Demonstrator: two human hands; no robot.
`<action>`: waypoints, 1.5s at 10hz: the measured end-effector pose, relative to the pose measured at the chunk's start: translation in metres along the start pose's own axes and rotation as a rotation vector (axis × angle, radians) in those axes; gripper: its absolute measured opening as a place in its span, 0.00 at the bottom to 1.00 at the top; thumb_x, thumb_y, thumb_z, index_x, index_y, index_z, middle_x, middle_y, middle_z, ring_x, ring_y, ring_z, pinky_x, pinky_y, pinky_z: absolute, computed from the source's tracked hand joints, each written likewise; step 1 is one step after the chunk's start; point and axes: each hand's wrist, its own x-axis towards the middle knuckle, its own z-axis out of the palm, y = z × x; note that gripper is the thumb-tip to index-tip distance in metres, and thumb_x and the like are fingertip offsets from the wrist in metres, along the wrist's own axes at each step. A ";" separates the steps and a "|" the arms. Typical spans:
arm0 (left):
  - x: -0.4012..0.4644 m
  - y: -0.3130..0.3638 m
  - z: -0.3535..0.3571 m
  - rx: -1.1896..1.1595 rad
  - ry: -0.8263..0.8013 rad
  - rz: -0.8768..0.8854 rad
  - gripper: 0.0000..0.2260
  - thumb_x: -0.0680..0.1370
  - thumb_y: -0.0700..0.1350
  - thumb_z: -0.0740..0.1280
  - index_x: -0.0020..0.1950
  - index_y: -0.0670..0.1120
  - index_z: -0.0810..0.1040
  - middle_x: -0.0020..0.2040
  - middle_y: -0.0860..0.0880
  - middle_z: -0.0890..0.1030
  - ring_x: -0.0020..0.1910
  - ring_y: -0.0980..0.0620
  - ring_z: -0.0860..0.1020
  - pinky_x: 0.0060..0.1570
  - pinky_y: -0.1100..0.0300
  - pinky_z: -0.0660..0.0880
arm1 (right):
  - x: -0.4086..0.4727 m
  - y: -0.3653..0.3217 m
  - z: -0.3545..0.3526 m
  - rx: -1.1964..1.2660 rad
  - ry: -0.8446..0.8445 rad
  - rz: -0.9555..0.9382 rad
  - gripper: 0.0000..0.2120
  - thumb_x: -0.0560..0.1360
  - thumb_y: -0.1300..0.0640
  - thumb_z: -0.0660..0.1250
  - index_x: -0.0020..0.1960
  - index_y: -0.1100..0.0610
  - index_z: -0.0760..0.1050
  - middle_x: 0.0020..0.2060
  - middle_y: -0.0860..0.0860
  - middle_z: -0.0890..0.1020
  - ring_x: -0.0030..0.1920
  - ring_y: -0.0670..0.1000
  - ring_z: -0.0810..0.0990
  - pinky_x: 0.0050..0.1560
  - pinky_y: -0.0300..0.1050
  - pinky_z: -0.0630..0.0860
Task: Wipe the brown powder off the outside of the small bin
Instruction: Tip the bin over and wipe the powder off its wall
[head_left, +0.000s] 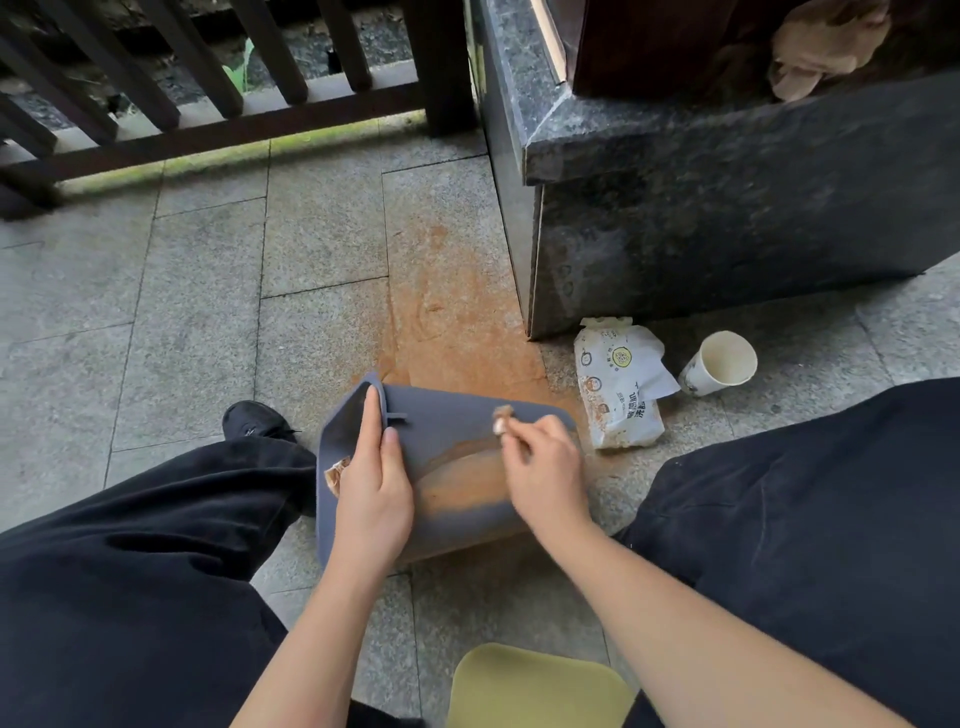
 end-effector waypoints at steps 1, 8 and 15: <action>-0.004 0.004 0.004 -0.008 -0.011 -0.005 0.22 0.86 0.46 0.53 0.81 0.56 0.56 0.67 0.77 0.58 0.60 0.87 0.54 0.56 0.86 0.50 | 0.015 0.038 -0.012 -0.106 0.060 0.258 0.10 0.80 0.54 0.64 0.55 0.54 0.83 0.45 0.51 0.75 0.42 0.51 0.73 0.41 0.43 0.68; -0.002 0.000 -0.006 -0.027 0.040 -0.032 0.21 0.86 0.46 0.53 0.79 0.56 0.60 0.61 0.81 0.65 0.64 0.74 0.66 0.74 0.56 0.58 | -0.029 -0.027 0.004 -0.006 -0.143 -0.333 0.11 0.79 0.56 0.63 0.57 0.52 0.81 0.42 0.47 0.72 0.46 0.52 0.73 0.47 0.43 0.70; -0.003 -0.016 -0.004 -0.088 0.065 -0.047 0.20 0.85 0.45 0.55 0.78 0.55 0.63 0.52 0.83 0.71 0.50 0.81 0.71 0.50 0.83 0.62 | -0.064 -0.070 0.024 0.165 -0.189 -0.508 0.09 0.81 0.55 0.61 0.56 0.52 0.79 0.40 0.48 0.70 0.44 0.51 0.72 0.47 0.42 0.70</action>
